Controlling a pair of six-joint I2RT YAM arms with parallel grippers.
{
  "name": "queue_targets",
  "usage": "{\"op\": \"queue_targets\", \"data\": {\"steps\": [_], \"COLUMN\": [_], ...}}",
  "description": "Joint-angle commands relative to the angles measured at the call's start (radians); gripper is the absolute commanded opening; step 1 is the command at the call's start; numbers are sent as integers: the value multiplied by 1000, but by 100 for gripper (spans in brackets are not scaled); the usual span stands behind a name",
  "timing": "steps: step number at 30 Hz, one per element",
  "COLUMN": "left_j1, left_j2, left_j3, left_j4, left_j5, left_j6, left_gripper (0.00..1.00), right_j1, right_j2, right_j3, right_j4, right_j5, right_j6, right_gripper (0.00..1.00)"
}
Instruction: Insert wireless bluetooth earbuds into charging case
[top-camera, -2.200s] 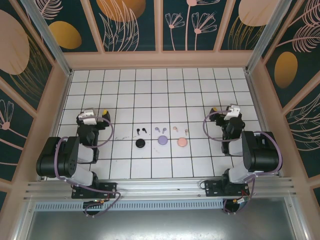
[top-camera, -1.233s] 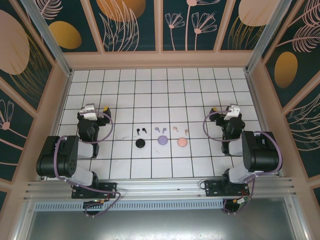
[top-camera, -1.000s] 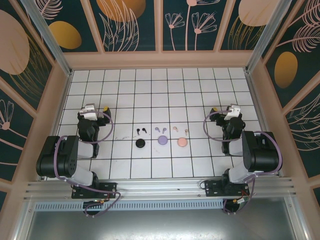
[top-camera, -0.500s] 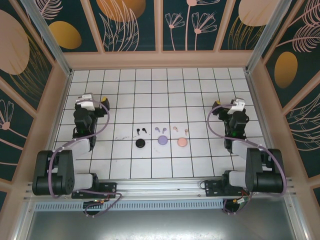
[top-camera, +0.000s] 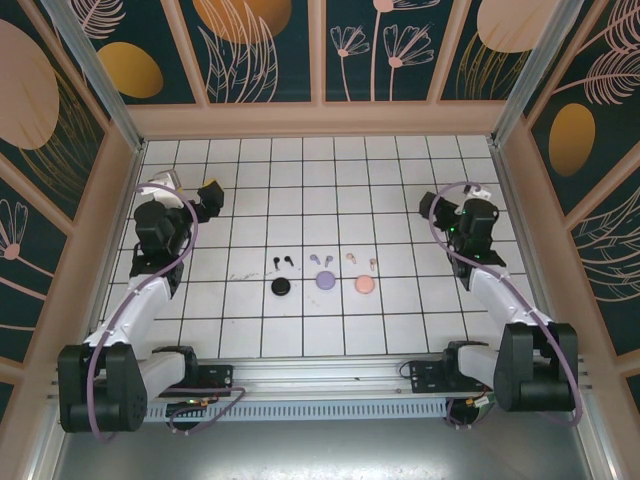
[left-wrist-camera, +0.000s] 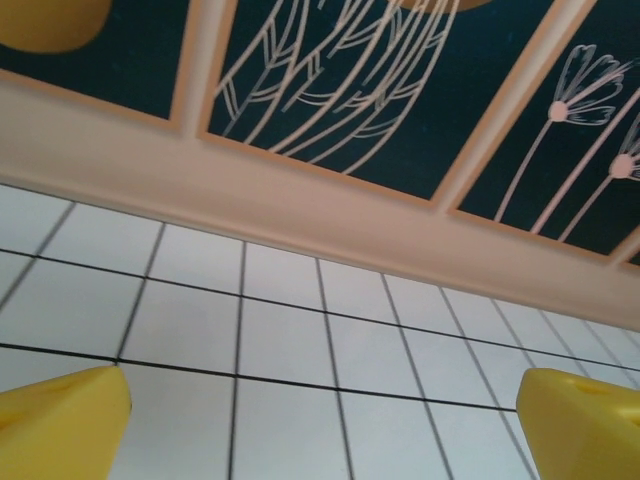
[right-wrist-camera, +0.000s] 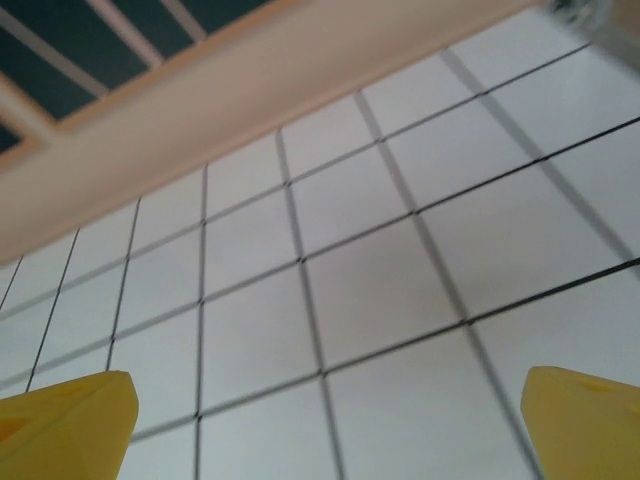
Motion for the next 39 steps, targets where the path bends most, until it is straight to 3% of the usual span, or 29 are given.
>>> {"op": "queue_targets", "data": {"steps": [1, 9, 19, 32, 39], "left_j1": [-35, -106, -163, -330, -420], "left_j2": [-39, -89, -67, 132, 204], "left_j3": [5, -58, -27, 152, 207], "left_j4": [-22, -46, -199, -310, -308], "left_j5": [53, -6, -63, -161, -190], "left_j6": [-88, -217, -267, -199, -201], "left_gripper": [99, 99, 97, 96, 96], "right_j1": [109, 389, 602, 728, 751], "right_j2": [-30, 24, 126, 192, 288], "right_j3": [82, 188, 230, 245, 270], "right_j4": [-162, -397, -695, -822, -821], "right_j5": [-33, 65, 153, 164, 193], "right_j6": [1, 105, 327, 385, 368], "right_gripper": [99, 92, 88, 85, 78]}}
